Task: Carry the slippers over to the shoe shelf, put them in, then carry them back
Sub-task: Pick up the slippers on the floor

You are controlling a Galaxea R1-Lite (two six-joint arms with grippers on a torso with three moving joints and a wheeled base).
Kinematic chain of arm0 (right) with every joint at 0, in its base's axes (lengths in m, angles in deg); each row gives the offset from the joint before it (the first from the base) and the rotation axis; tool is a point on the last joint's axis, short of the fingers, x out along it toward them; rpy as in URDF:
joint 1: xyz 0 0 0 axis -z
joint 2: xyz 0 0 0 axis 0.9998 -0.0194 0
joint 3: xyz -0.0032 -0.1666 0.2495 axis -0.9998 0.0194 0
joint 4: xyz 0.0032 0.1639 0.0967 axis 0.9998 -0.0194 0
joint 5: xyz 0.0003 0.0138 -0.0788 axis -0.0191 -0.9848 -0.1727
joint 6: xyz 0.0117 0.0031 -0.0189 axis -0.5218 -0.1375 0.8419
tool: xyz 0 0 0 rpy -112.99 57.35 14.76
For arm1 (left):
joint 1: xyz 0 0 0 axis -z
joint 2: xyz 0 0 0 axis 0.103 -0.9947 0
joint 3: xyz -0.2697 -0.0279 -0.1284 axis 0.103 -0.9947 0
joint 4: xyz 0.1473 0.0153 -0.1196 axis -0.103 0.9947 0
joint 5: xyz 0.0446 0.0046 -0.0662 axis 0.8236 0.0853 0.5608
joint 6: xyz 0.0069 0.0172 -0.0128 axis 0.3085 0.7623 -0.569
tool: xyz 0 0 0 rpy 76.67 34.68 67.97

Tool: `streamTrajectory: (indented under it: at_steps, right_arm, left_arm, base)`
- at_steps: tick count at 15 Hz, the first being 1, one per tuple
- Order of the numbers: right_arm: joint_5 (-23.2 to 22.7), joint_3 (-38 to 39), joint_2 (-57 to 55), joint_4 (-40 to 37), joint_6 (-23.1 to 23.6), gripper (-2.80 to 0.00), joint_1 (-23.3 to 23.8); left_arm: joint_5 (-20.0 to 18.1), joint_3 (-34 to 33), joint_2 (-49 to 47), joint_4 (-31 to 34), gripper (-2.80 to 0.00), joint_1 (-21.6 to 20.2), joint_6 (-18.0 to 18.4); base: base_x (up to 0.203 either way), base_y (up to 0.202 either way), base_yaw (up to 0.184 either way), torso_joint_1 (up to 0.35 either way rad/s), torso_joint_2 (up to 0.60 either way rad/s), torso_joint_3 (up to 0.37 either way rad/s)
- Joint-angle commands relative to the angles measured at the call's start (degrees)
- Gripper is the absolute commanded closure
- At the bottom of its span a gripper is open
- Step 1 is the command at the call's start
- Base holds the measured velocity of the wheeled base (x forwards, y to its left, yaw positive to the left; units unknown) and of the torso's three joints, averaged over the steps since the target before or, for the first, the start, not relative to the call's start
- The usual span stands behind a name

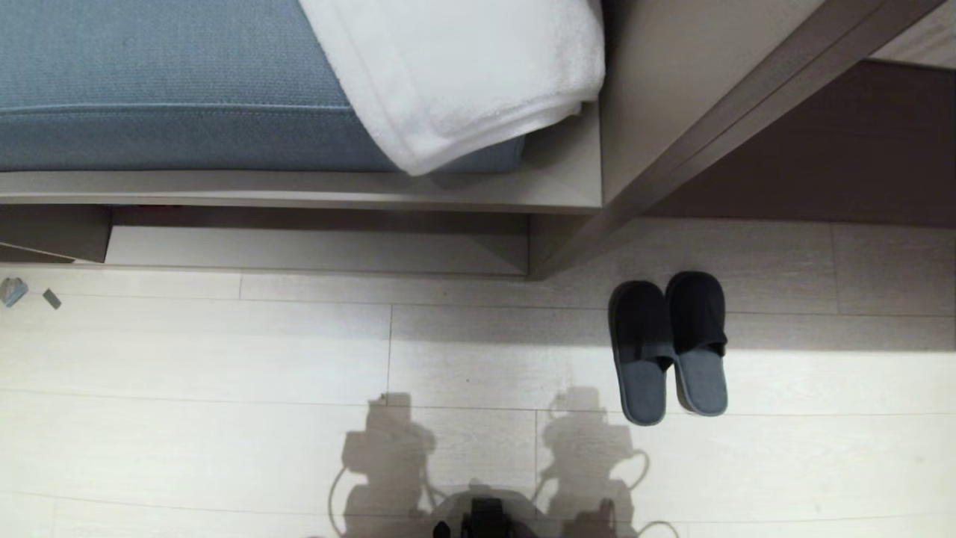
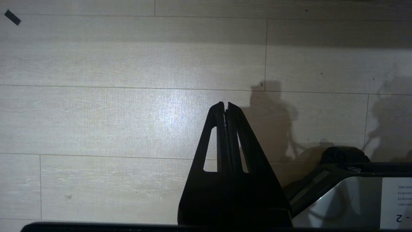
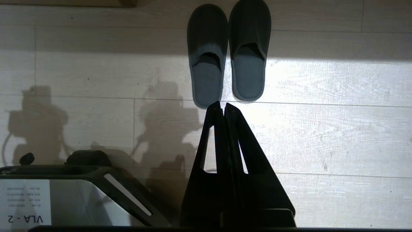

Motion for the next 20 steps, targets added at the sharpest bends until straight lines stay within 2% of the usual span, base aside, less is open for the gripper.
streamTrajectory:
  at_steps: [1, 20]
  right_arm:
    - [0.0, 0.0, 0.02, -0.01, -0.04, 0.0, -0.01]
    - [-0.12, -0.12, 0.02, -0.04, 0.34, 0.0, -0.1]
  left_arm:
    - [0.01, 0.0, -0.05, 0.0, 0.0, 0.0, -0.02]
    - [0.01, 0.0, -0.05, 0.09, 0.0, 0.0, 0.42]
  base:
    - [0.0, 0.0, 0.0, 0.007, 0.0, -0.193]
    - [0.0, 0.0, 0.0, 0.003, 0.0, -0.193]
